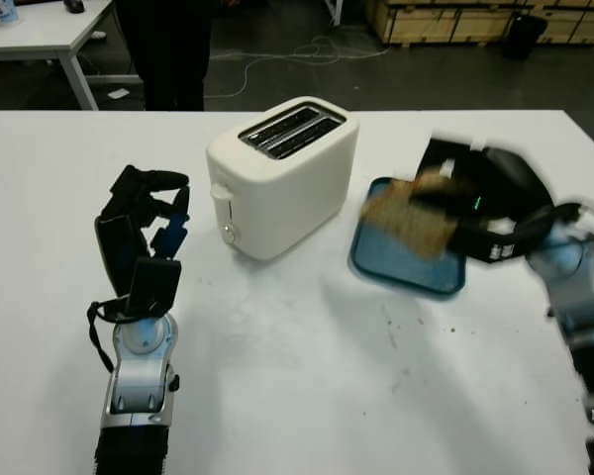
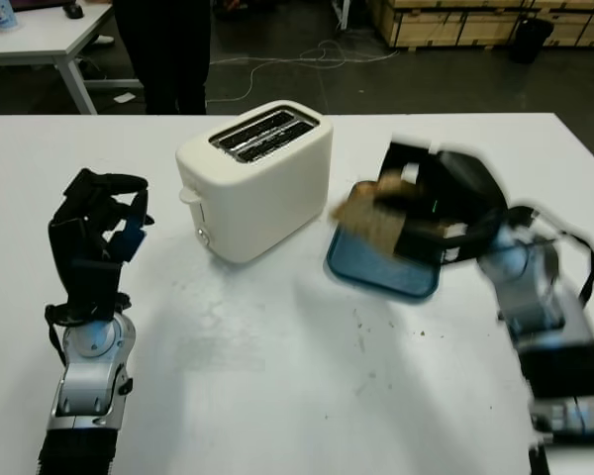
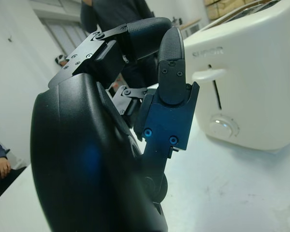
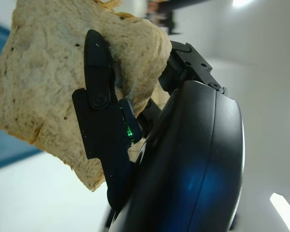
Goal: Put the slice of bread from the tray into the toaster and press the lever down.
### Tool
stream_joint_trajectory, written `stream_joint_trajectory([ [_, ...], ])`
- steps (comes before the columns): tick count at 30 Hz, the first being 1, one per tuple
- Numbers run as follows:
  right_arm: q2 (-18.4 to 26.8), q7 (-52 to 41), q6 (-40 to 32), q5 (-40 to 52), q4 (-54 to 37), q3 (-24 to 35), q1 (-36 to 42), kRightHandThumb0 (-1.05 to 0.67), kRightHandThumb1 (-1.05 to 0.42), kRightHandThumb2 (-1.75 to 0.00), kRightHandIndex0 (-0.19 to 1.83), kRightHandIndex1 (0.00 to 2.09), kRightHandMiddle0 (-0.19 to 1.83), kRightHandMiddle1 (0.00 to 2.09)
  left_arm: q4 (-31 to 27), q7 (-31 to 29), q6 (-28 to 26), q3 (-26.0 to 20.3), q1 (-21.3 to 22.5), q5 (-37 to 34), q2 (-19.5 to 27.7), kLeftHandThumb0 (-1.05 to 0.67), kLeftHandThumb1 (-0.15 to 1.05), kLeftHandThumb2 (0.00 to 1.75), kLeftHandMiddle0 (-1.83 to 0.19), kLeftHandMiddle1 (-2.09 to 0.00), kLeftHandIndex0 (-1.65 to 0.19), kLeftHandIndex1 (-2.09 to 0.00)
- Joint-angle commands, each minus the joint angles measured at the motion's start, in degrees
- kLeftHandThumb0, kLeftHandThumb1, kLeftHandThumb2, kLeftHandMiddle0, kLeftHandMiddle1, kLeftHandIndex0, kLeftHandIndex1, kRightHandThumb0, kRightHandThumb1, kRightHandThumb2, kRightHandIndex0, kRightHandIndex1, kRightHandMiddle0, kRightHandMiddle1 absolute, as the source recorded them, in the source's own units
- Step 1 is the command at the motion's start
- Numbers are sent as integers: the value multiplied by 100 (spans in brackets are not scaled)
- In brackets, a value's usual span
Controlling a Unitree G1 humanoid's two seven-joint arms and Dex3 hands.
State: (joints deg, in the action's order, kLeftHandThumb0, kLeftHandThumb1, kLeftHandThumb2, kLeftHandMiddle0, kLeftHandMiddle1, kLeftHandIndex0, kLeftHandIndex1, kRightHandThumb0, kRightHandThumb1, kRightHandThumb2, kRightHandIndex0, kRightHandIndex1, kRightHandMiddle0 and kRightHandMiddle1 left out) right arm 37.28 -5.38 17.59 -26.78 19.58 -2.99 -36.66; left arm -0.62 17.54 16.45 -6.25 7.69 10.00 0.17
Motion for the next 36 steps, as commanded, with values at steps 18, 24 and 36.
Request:
stream_joint_trajectory([
  [18, -1149, 1288, 1935, -778, 5126, -1375, -5348, -54, -92, -50, 118, 175, 90, 175, -96, 53, -61, 32, 48, 103, 0, -47, 92, 24, -71, -162, -64, -123],
  [24, -1714, 1216, 1613, -733, 5451, -1519, -5542, -52, -92, -45, 117, 175, 92, 175, -126, 32, -119, 46, 62, 108, -14, -47, 92, 25, -70, -162, -63, -125],
  [36, -2318, 829, 1379, -769, 5674, -1692, -5085, -48, -92, -43, 108, 175, 82, 164, -190, 37, -208, 60, 74, 121, -10, -47, 92, 23, -69, -163, -63, -124],
])
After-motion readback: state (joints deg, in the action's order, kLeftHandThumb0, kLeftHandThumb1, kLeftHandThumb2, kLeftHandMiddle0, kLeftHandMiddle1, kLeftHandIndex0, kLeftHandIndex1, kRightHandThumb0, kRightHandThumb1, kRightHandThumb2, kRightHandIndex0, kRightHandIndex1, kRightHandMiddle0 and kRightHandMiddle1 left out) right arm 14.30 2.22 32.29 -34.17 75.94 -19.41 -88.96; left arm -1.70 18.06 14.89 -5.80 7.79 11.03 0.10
